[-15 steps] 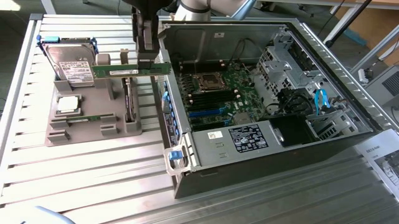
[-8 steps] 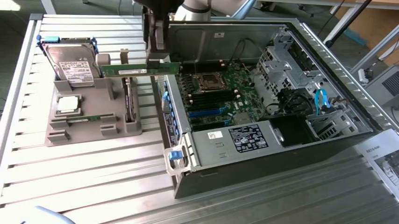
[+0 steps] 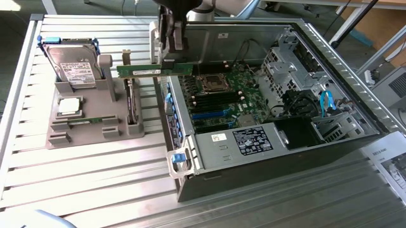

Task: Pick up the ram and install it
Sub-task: 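Pick up the ram and move it above insertion slot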

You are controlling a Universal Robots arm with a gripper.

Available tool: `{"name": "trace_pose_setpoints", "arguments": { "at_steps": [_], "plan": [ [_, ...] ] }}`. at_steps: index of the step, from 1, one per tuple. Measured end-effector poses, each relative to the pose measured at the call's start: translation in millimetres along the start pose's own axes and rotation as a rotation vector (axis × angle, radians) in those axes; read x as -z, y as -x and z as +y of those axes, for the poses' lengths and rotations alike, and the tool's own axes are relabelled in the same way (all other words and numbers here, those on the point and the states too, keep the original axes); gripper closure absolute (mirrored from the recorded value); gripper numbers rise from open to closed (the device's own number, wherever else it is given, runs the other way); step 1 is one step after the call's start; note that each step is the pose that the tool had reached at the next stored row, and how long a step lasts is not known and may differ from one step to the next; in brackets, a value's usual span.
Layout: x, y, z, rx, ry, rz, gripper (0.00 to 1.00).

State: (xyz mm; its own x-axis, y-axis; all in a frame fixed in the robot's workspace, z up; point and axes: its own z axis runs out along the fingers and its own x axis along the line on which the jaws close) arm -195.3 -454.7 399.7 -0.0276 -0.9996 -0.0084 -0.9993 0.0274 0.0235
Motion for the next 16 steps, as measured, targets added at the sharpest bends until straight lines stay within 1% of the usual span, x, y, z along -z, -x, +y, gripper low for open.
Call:
{"name": "trace_pose_setpoints", "arguments": {
  "at_steps": [3, 6, 8, 9, 16],
  "plan": [
    [0.2, 0.2, -7.8, 0.0, 0.0, 0.0001, 0.88],
    [0.6, 0.6, -22.1, 0.001, 0.0001, 0.0001, 0.88],
    [0.9, 1.1, -38.6, 0.002, 0.0001, 0.0001, 0.88],
    [1.1, 1.3, -45.2, 0.003, 0.0001, 0.0002, 0.88],
    [1.5, 1.7, -61.4, 0.004, 0.0001, 0.0002, 0.88]
  ]
}}
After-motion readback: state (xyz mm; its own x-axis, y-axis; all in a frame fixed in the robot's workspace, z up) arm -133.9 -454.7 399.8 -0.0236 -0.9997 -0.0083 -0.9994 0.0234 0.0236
